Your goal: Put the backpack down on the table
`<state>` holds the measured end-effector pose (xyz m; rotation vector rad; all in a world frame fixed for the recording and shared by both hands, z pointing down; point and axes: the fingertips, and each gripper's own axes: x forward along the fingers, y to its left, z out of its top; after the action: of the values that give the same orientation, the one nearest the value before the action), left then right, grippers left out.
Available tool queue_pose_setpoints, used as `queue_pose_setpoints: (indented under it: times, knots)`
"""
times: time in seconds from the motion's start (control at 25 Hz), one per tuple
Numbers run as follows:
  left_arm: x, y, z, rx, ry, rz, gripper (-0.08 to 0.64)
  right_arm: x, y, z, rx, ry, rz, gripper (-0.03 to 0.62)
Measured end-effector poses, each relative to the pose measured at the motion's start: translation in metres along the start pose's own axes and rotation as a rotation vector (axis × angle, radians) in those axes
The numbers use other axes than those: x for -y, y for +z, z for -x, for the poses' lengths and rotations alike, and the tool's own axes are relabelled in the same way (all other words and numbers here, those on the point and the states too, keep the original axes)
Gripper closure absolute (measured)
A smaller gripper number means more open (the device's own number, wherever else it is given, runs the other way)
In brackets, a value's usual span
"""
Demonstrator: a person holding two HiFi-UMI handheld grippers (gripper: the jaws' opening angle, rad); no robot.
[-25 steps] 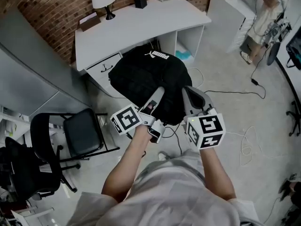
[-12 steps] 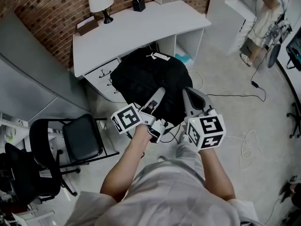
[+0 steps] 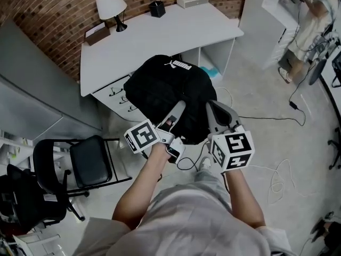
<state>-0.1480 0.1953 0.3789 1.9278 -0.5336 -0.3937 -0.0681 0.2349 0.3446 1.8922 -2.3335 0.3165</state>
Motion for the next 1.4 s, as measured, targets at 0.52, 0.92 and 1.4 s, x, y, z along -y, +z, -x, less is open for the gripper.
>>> queue_pose_setpoints:
  times: [0.52,0.92,1.4]
  knots:
    - [-0.002,-0.012,-0.12,0.026,0.023,-0.006,0.428,0.117,0.01,-0.034,-0.005,0.042,-0.022,0.591]
    - [0.006,-0.024,-0.169,0.019,0.006,0.013,0.428,0.161,0.014,-0.039,-0.005,0.051,-0.031,0.591]
    - [-0.021,-0.01,-0.198,-0.024,0.02,-0.024,0.426,0.185,0.006,-0.063,0.006,0.003,-0.038,0.591]
